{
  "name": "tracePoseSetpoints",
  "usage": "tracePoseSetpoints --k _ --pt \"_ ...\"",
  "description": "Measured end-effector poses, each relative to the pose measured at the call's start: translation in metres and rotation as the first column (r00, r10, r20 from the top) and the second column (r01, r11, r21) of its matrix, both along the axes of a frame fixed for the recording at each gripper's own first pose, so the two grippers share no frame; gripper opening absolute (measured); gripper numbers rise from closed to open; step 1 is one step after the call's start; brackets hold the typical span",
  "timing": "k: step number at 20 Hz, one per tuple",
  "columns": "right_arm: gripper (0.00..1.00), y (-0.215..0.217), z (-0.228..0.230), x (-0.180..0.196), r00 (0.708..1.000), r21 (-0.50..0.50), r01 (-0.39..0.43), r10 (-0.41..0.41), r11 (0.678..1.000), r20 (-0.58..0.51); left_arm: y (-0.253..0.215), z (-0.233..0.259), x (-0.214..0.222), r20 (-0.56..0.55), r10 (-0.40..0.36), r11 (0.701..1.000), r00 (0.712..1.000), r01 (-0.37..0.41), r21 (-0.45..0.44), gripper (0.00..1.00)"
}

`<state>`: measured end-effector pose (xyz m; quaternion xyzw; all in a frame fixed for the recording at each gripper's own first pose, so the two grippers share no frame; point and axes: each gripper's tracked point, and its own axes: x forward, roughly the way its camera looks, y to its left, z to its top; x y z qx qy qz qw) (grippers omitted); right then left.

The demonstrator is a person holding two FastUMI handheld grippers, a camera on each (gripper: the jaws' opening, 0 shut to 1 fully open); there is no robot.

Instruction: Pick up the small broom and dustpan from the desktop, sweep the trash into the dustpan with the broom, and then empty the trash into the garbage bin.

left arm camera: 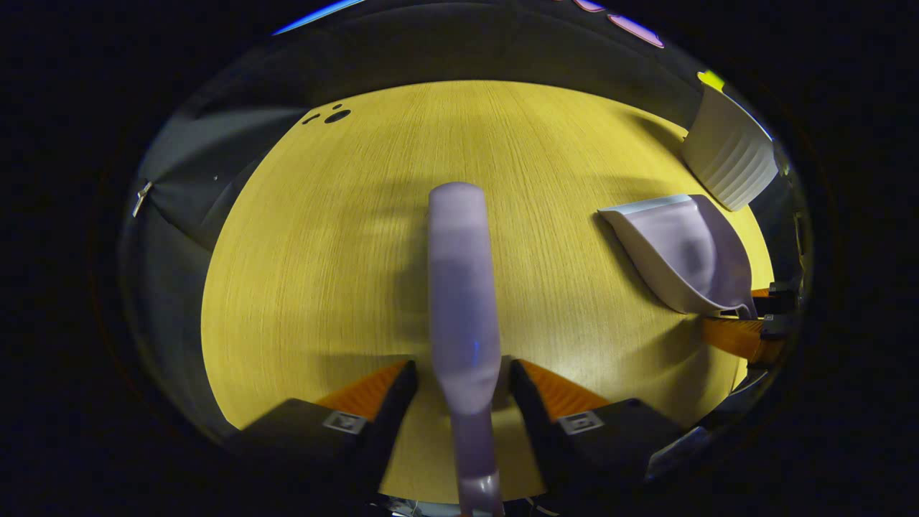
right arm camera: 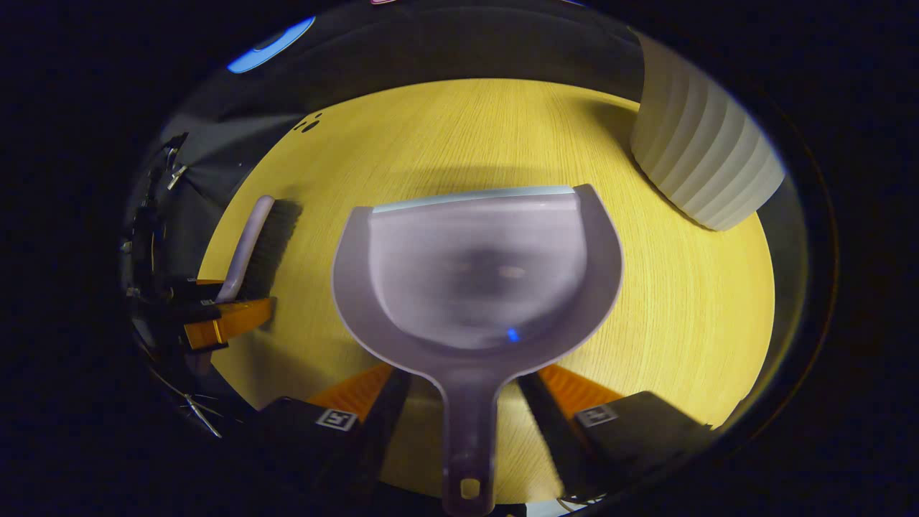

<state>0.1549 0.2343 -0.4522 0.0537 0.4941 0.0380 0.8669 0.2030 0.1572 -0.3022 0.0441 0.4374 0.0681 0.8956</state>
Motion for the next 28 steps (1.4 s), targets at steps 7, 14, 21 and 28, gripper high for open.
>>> tracePoseSetpoints --k 7,14,21,28 --pt "0.99 -0.011 0.044 -0.005 0.989 -0.038 0.04 -0.034 0.998 0.146 -0.015 0.076 -0.026 0.25 0.009 1.0 0.968 -0.002 -0.027 0.96" --pt "0.99 0.003 0.152 -0.023 0.88 -0.123 0.028 0.034 0.992 0.473 -0.058 0.206 -0.096 0.643 -0.109 0.994 0.758 0.067 0.09 0.96" --pt "0.99 0.054 0.279 -0.089 0.605 -0.072 0.008 0.052 0.997 0.795 -0.103 0.266 -0.198 0.801 -0.156 0.988 0.578 0.104 0.117 0.95" --pt "1.0 0.063 0.247 -0.156 0.637 -0.054 0.021 0.028 0.998 0.77 -0.104 0.226 -0.244 0.776 -0.091 0.996 0.624 0.071 0.059 0.95"
